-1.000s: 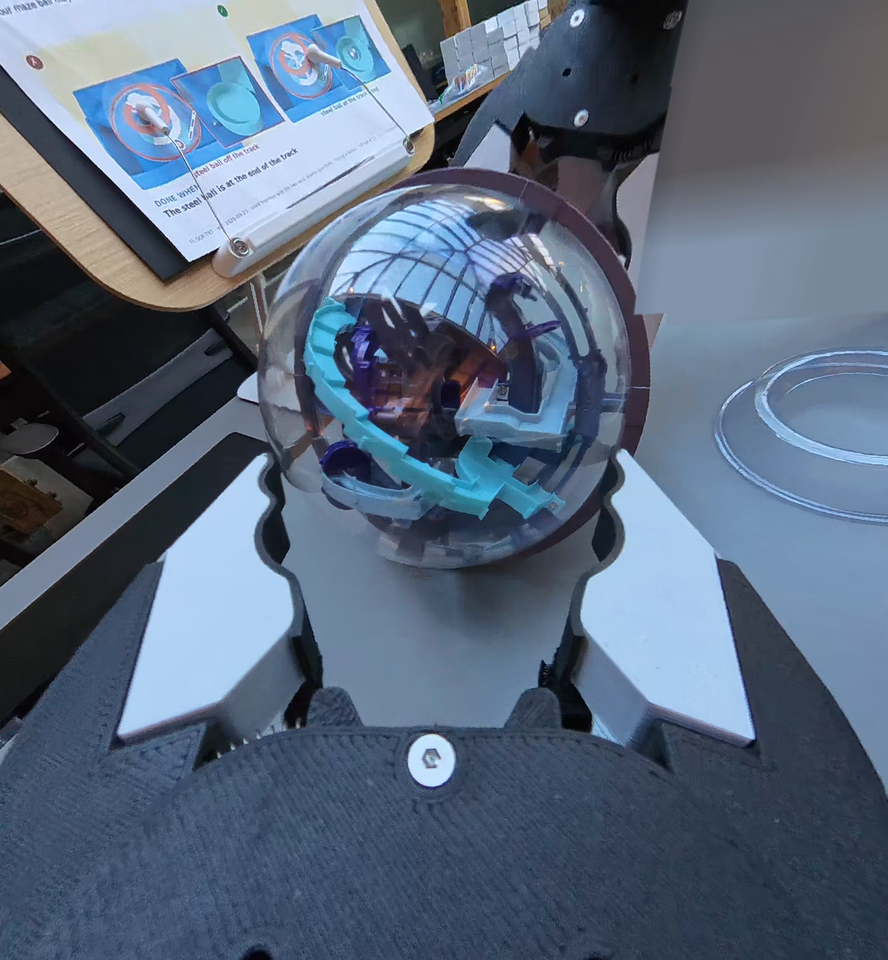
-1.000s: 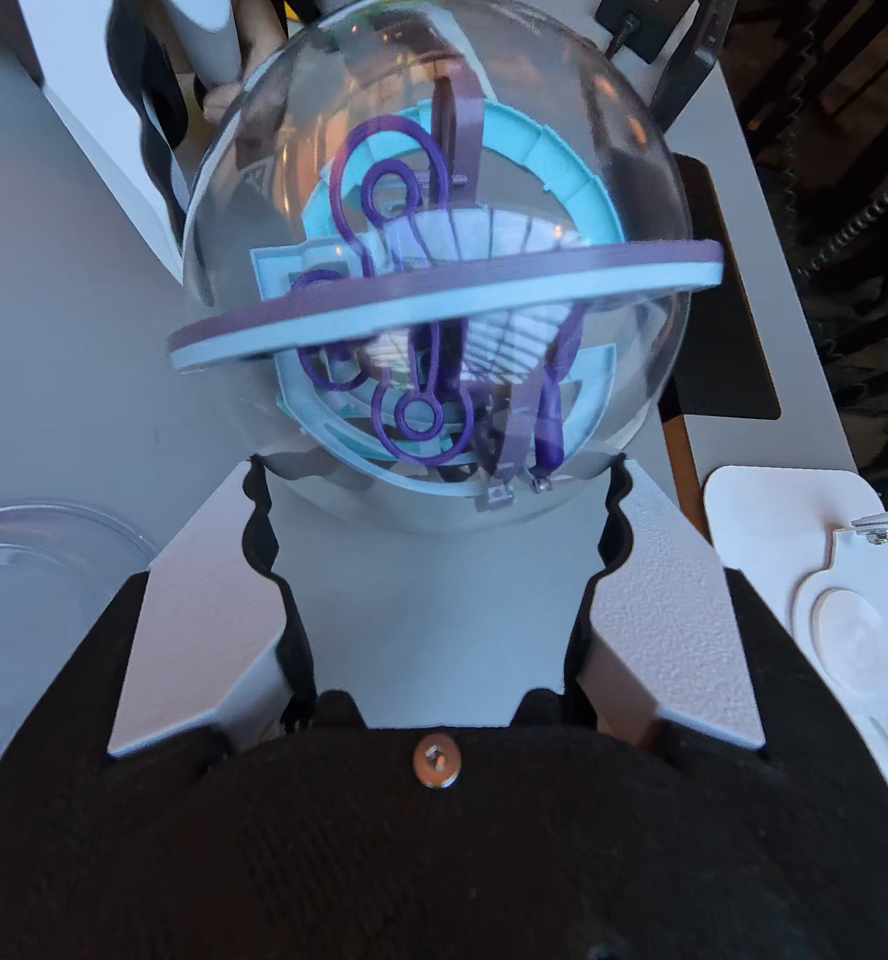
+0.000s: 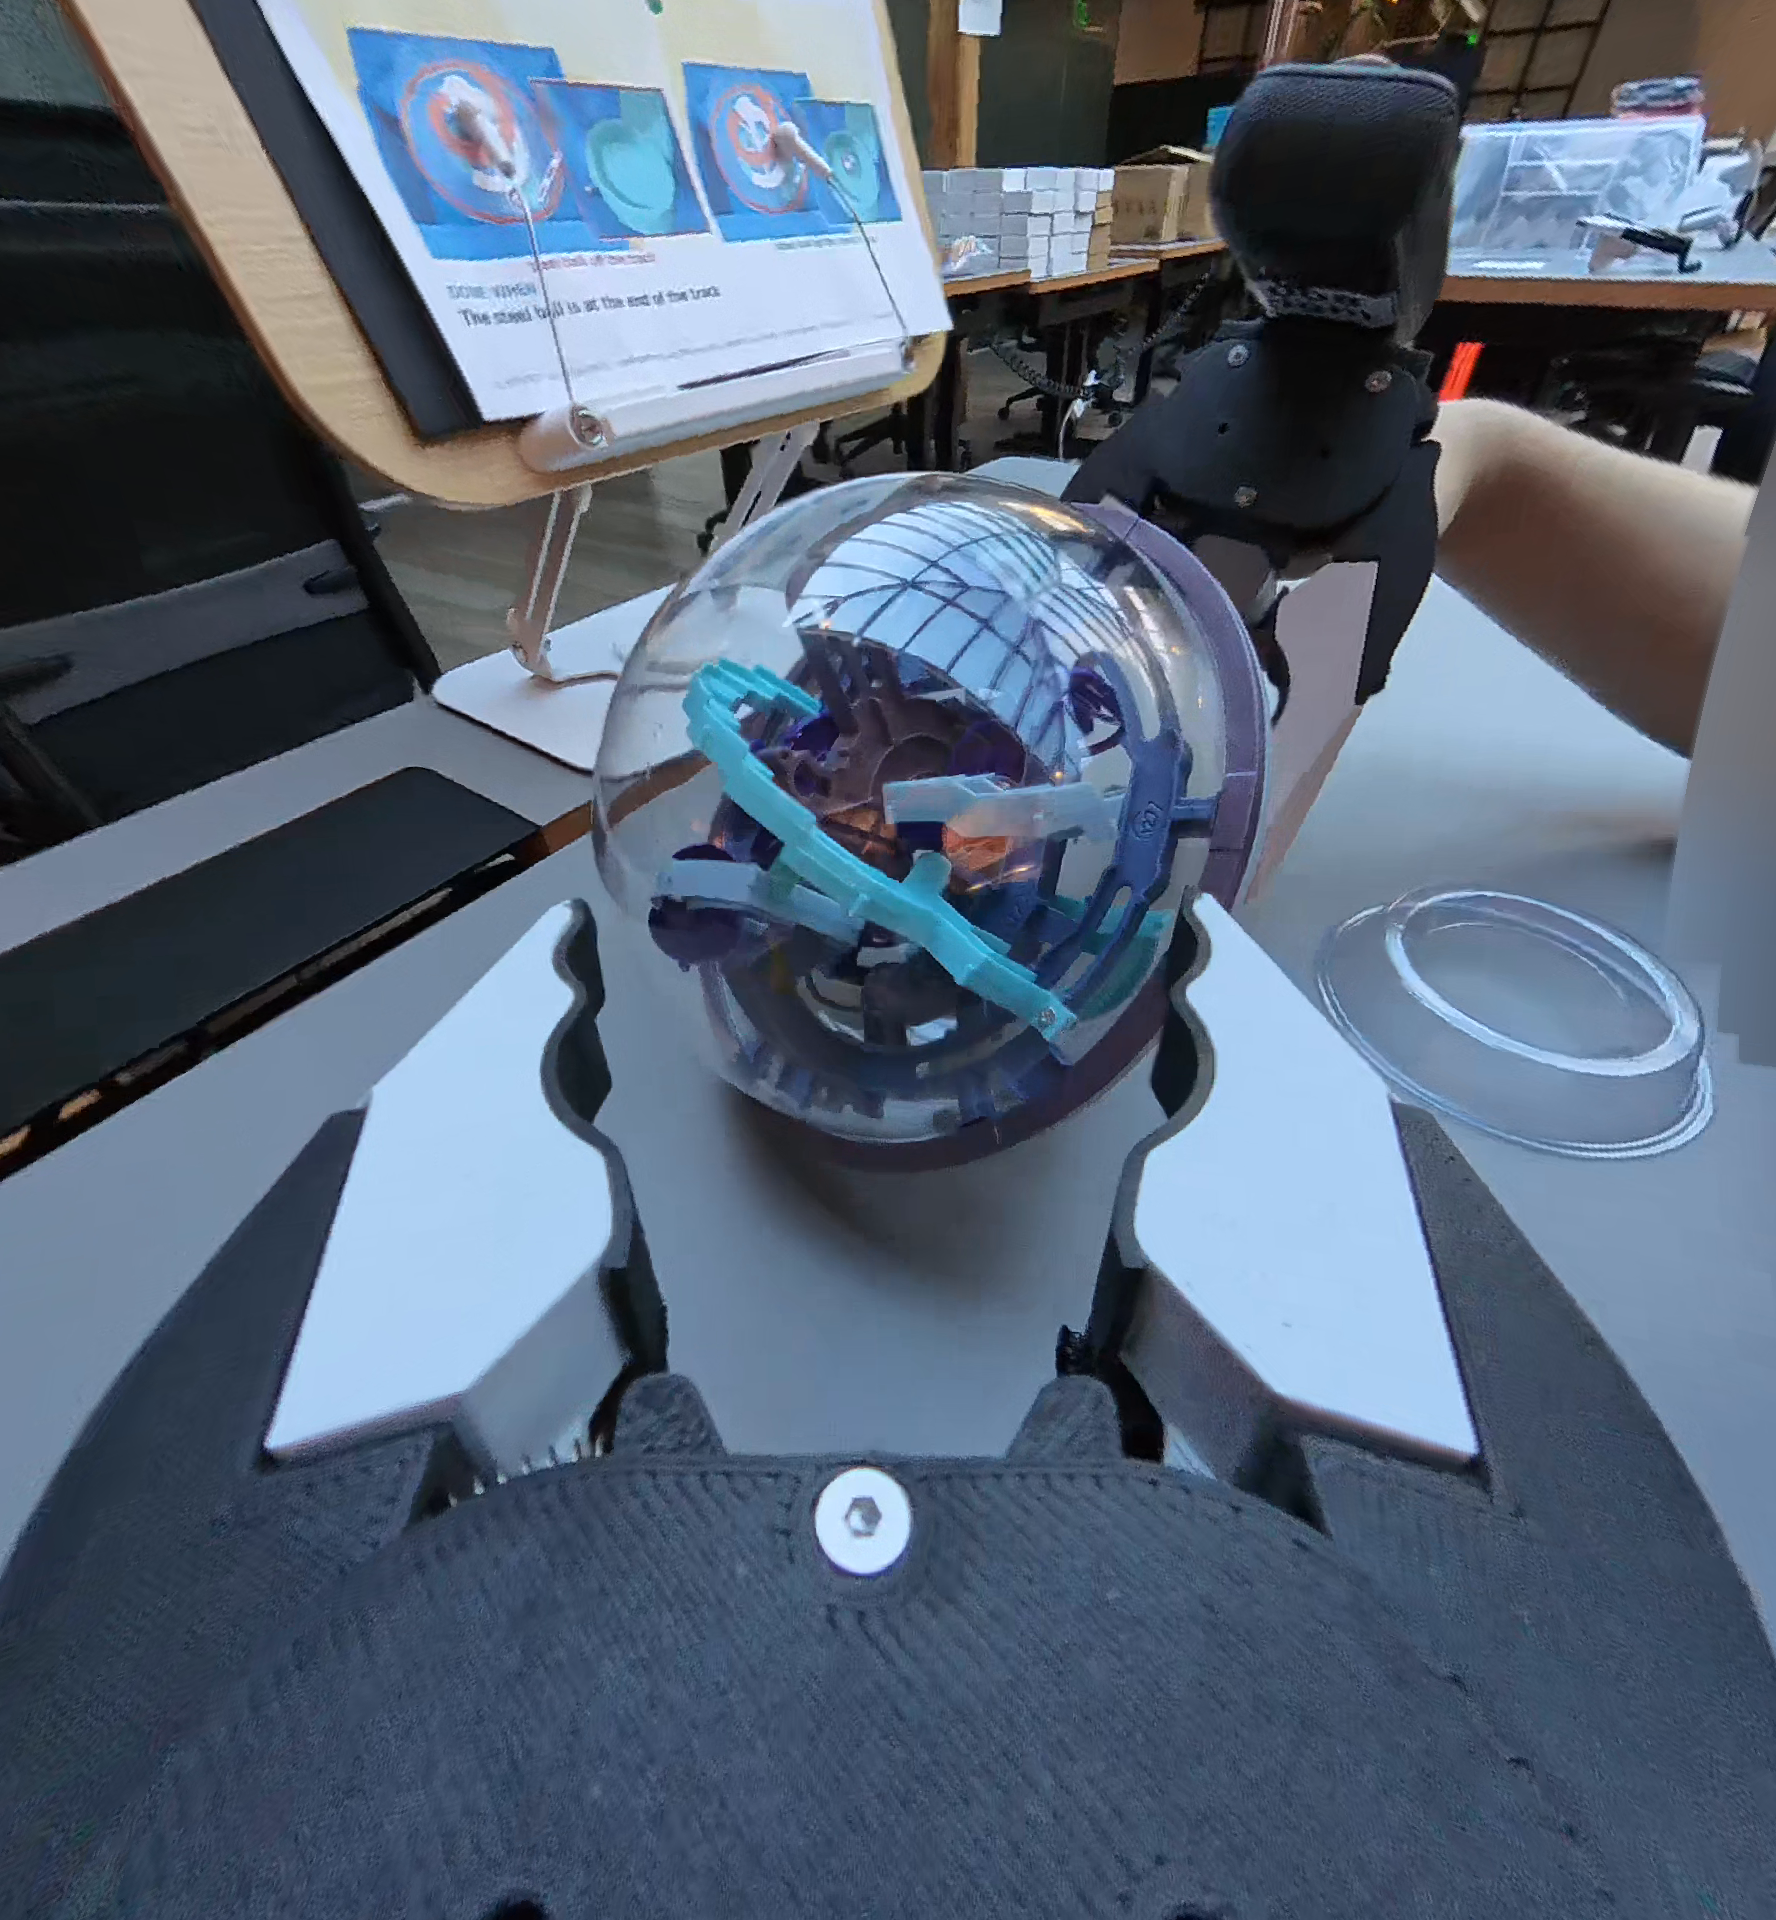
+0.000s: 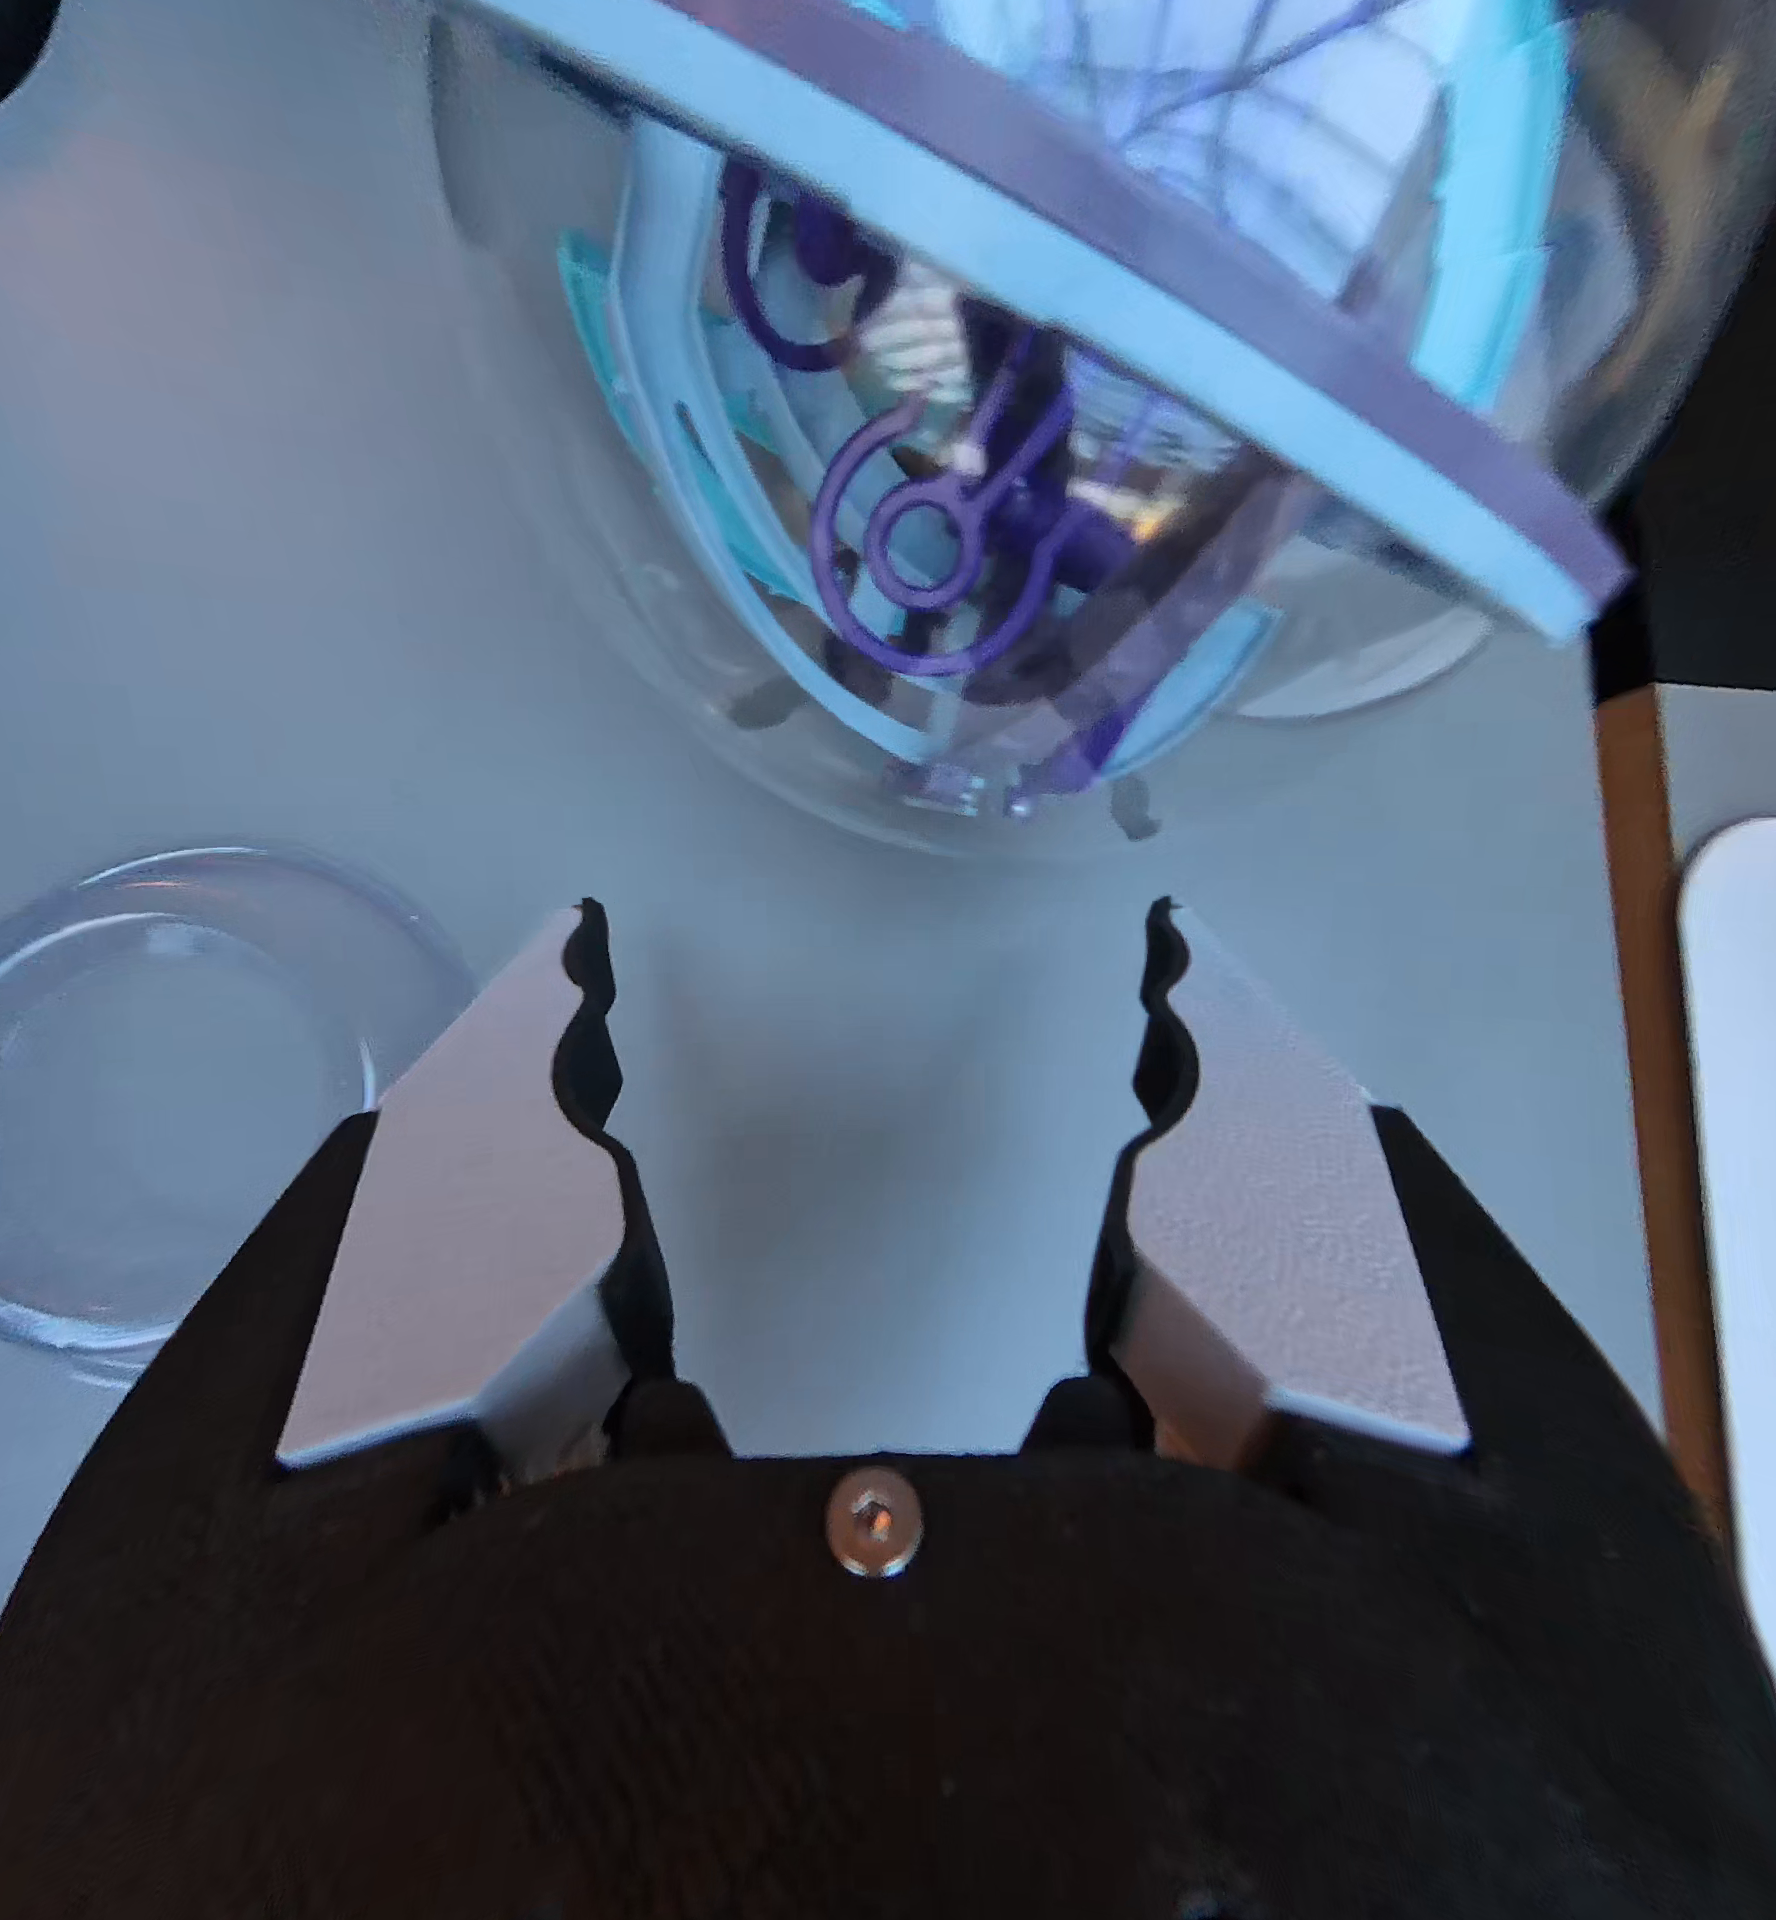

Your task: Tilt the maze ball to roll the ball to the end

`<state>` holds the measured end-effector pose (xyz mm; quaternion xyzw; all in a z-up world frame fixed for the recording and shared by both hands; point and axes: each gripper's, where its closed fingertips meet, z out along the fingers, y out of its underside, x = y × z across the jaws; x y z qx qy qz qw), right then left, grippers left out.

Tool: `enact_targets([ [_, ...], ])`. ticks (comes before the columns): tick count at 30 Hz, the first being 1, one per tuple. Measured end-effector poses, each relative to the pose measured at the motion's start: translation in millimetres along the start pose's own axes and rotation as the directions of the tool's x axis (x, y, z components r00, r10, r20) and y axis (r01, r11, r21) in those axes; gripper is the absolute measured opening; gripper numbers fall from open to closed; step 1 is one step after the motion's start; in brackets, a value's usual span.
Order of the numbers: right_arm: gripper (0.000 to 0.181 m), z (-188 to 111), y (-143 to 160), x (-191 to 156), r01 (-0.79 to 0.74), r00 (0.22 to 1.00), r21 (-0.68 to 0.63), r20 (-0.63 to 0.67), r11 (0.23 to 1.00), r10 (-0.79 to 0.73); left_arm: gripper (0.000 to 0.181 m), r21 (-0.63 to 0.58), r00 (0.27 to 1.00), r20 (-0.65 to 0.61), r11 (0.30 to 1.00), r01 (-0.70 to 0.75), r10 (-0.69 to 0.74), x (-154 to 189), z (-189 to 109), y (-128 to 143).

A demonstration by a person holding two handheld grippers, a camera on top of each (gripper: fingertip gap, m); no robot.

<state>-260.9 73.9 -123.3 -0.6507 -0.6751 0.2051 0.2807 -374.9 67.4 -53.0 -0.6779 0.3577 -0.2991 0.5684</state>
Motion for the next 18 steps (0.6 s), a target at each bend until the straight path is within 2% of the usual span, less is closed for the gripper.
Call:
enact_targets([
  [2, 0.118, -11, -4, 16, -0.011, 0.997, 0.052, -0.074, 0.999, 0.015, 0.108, -0.008, 0.999, -0.018, 1.0, 0.03, -0.03, 0, 0, 1],
  [5, 0.135, -29, -24, 39, 0.002, 0.98, 0.204, -0.195, 0.979, 0.039, 0.116, -0.015, 0.999, -0.035, 1.0, 0.013, -0.013, 4, -1, 0],
  [8, 0.143, -37, -44, 42, 0.072, 0.968, 0.293, -0.251, 0.953, 0.005, 0.13, -0.038, 0.997, -0.082, 0.999, 0.009, -0.012, 17, 4, 1],
  [10, 0.143, -32, -48, 38, 0.143, 0.956, 0.268, -0.286, 0.953, -0.062, 0.137, -0.08, 0.997, -0.078, 0.997, -0.013, 0.007, 22, 10, 8],
  [13, 0.128, -19, -44, 21, 0.173, 0.967, 0.2, -0.221, 0.964, -0.127, 0.138, -0.144, 0.997, -0.006, 0.987, -0.075, 0.075, 18, 19, 22],
  [14, 0.129, -17, -44, 20, 0.176, 0.965, 0.186, -0.226, 0.967, -0.133, 0.136, -0.16, 0.996, 0.01, 0.983, -0.089, 0.091, 16, 20, 26],
  [18, 0.121, -18, -43, 12, 0.154, 0.975, 0.142, -0.183, 0.978, -0.127, 0.133, -0.138, 1.0, -0.012, 0.99, -0.015, 0.013, 13, 17, 26],
])
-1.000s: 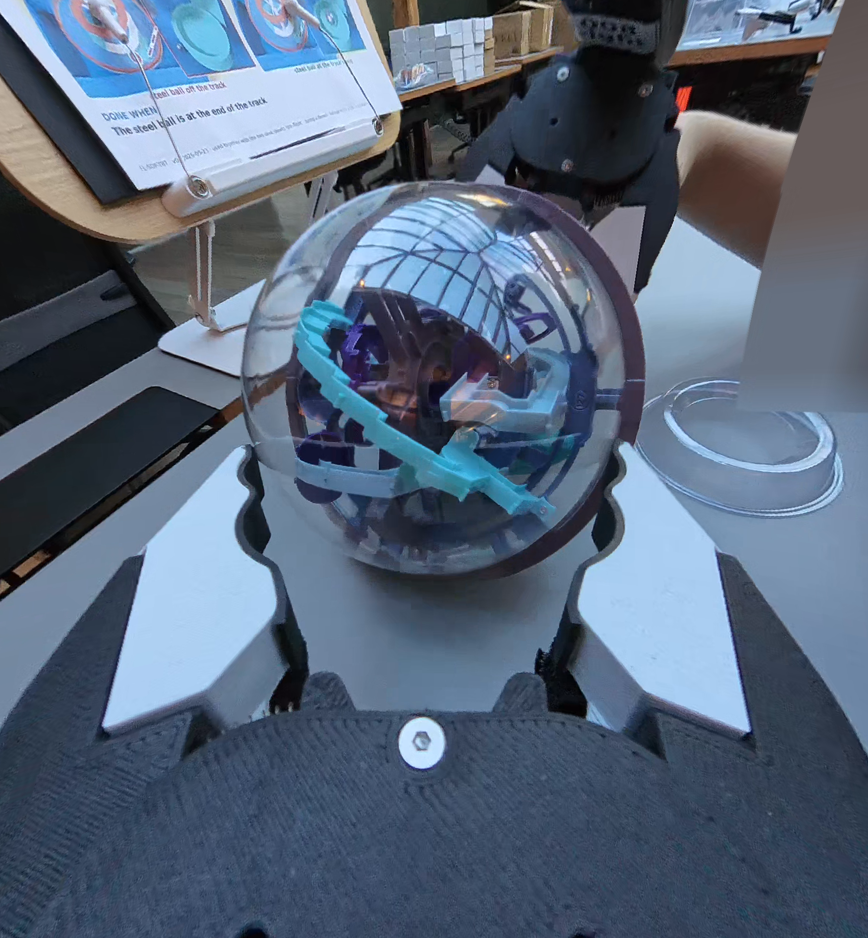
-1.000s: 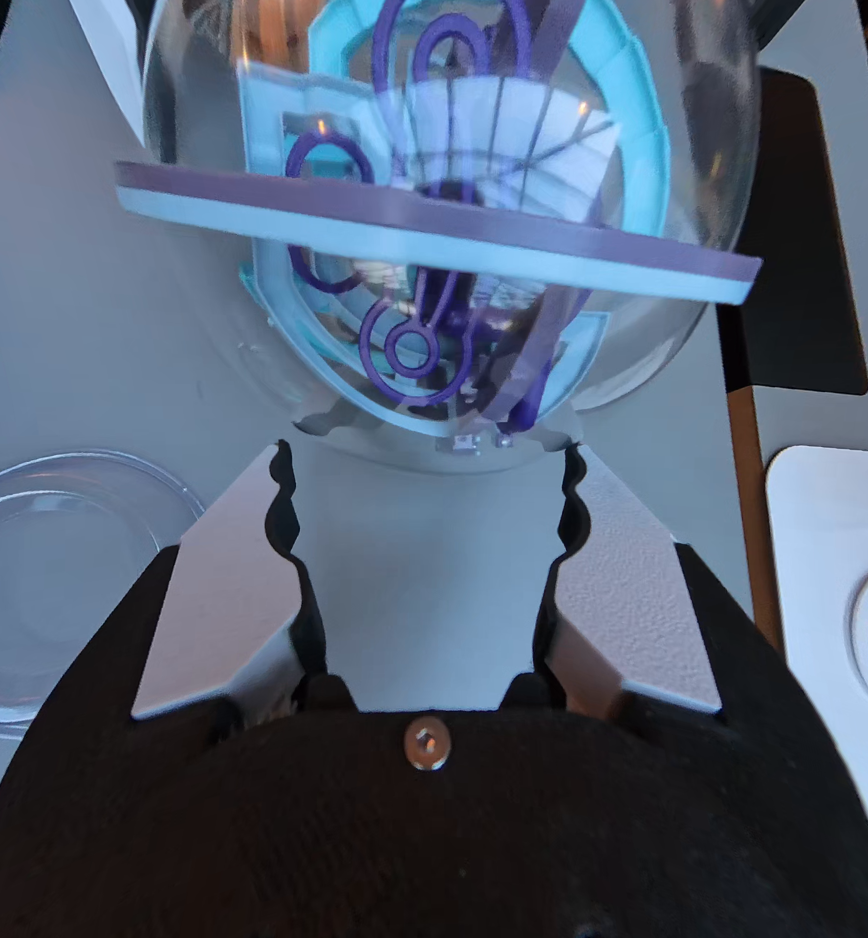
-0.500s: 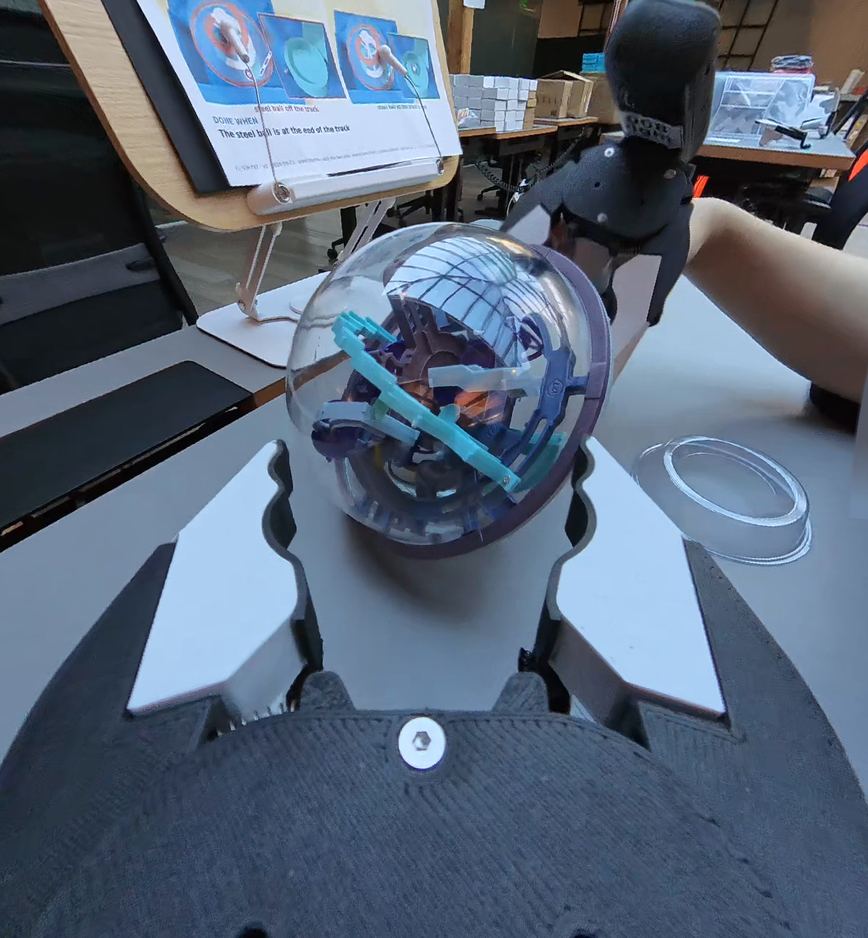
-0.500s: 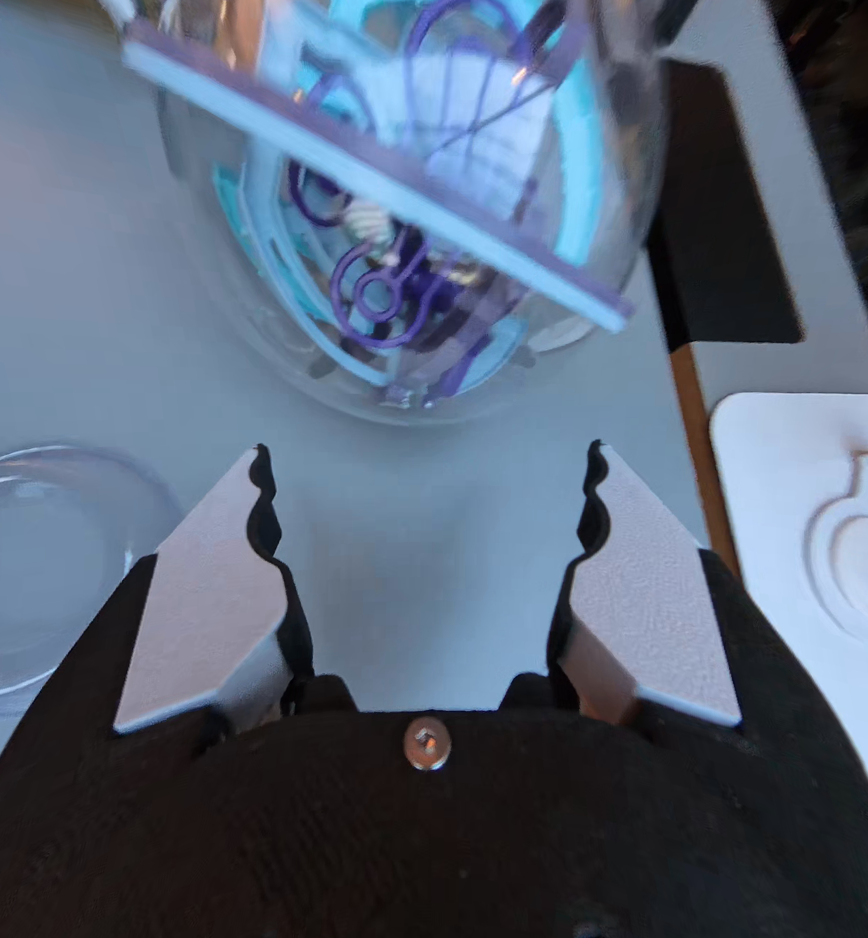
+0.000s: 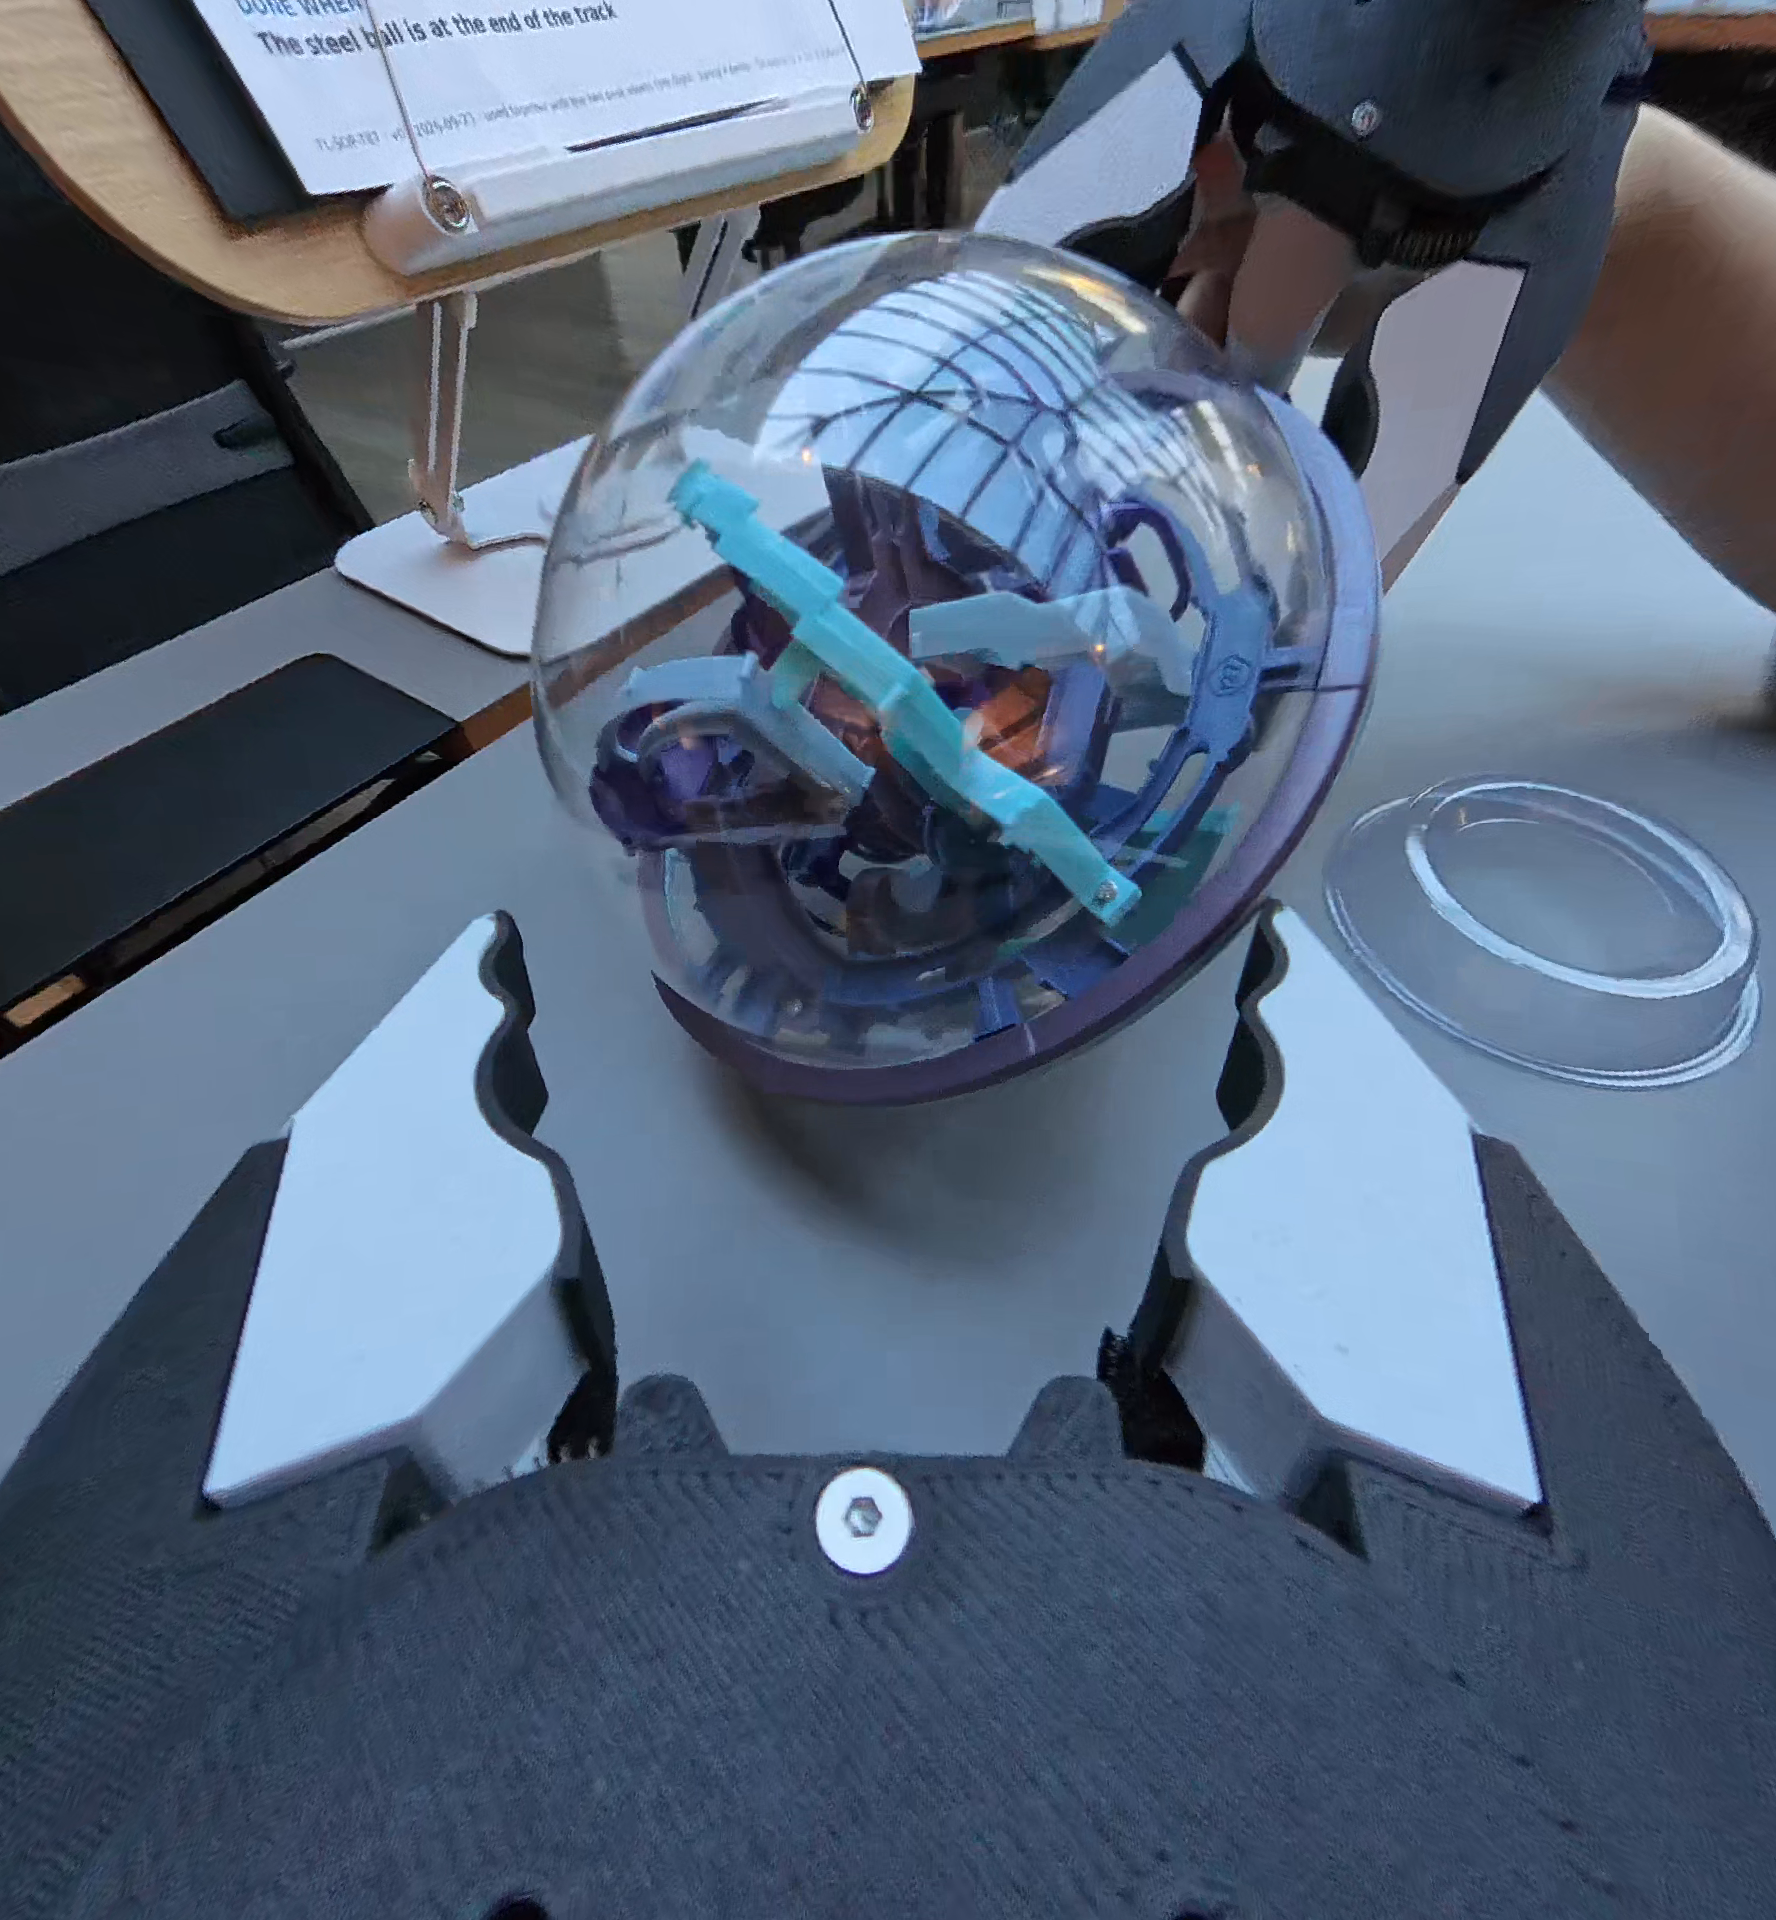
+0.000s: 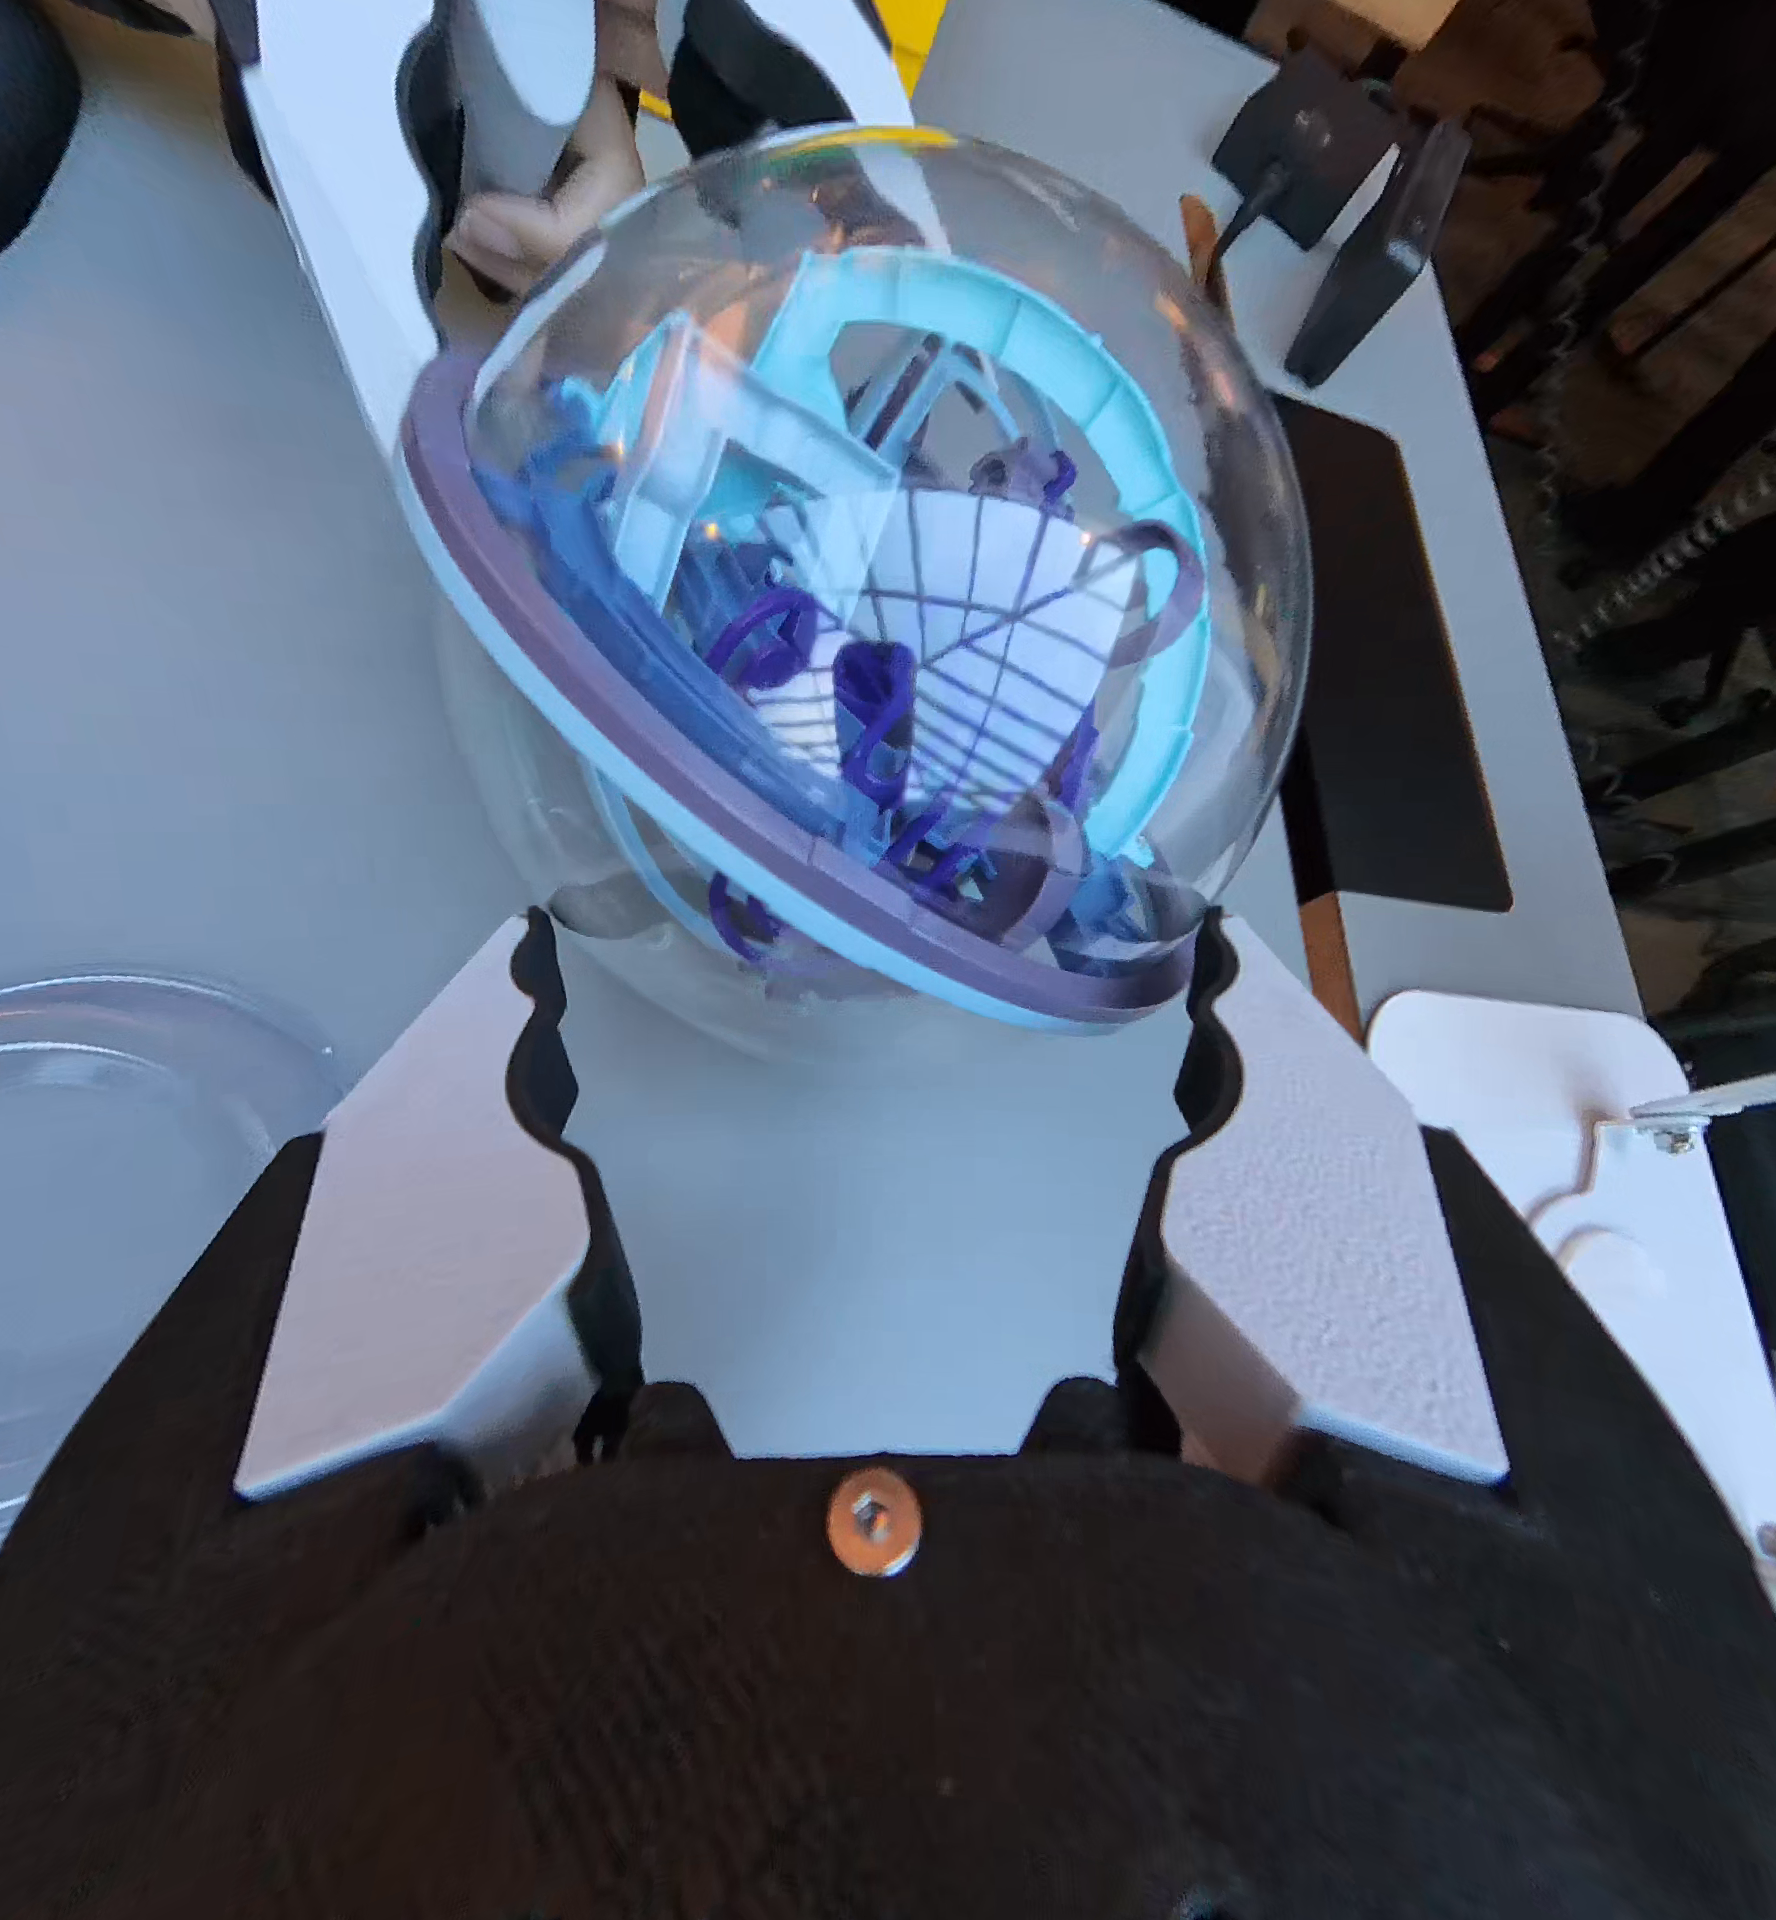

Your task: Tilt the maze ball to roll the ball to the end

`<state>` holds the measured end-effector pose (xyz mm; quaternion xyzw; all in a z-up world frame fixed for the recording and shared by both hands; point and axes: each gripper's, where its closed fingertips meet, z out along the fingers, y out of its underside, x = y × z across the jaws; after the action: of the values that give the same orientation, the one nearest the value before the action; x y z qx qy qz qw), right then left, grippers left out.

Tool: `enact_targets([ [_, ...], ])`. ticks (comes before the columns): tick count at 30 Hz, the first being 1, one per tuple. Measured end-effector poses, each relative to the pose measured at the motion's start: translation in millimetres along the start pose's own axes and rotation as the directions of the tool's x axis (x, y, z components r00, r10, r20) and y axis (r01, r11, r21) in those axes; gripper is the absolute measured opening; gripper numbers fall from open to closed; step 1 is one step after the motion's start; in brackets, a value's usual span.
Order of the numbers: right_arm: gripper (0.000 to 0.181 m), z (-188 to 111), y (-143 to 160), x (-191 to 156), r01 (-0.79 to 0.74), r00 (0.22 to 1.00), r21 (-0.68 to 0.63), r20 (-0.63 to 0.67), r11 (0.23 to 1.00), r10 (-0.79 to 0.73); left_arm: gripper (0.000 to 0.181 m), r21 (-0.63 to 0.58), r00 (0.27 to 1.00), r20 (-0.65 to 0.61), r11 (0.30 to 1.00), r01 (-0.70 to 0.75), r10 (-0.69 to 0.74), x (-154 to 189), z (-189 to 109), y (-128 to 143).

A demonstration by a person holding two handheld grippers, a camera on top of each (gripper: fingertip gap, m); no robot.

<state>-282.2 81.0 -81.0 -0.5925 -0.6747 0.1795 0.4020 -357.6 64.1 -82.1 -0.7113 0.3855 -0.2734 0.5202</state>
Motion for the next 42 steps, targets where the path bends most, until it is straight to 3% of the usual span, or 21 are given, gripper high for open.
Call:
enact_targets([
  [9, 0.111, -5, 2, -1, 0.012, 1.0, -0.039, -0.002, 0.999, -0.012, 0.121, 0.052, 0.99, -0.057, 0.99, 0.134, -0.131, -23, -15, 4],
  [16, 0.095, -18, -15, 3, 0.003, 1.0, 0.044, -0.019, 0.999, -0.002, 0.116, -0.081, 0.999, -0.031, 0.996, 0.037, -0.039, -17, -2, 29],
  [19, 0.093, -19, -9, 4, -0.004, 1.0, 0.011, -0.018, 1.0, 0.005, 0.116, -0.06, 0.999, -0.014, 0.998, 0.029, -0.03, -18, -2, 25],
  [26, 0.087, -27, 1, 1, -0.038, 0.999, -0.033, 0.02, 0.999, 0.038, 0.103, 0.036, 0.983, 0.136, 0.992, 0.121, -0.125, -57, -20, 13],
  [30, 0.076, -35, -14, -19, -0.075, 0.985, 0.037, 0.157, 0.997, 0.068, 0.096, 0.11, 0.948, 0.253, 0.979, 0.17, -0.193, -82, -34, 6],
  [32, 0.077, -35, -15, -16, -0.081, 0.987, 0.043, 0.145, 0.996, 0.074, 0.096, 0.151, 0.949, 0.237, 0.972, 0.178, -0.21, -81, -38, -1],
  [37, 0.106, -24, -16, 8, -0.089, 0.996, 0.092, 0.015, 0.992, 0.088, 0.099, 0.188, 0.959, 0.15, 0.959, 0.211, -0.24, -71, -37, -9],
  [39, 0.12, -14, -13, 10, -0.097, 0.995, 0.085, -0.005, 0.992, 0.097, 0.102, 0.163, 0.964, 0.094, 0.959, 0.23, -0.247, -62, -31, -5],
  [42, 0.126, 0, -6, 13, -0.083, 0.995, 0.057, -0.047, 0.995, 0.086, 0.107, 0.106, 0.977, 0.027, 0.972, 0.209, -0.213, -45, -20, 1],
])
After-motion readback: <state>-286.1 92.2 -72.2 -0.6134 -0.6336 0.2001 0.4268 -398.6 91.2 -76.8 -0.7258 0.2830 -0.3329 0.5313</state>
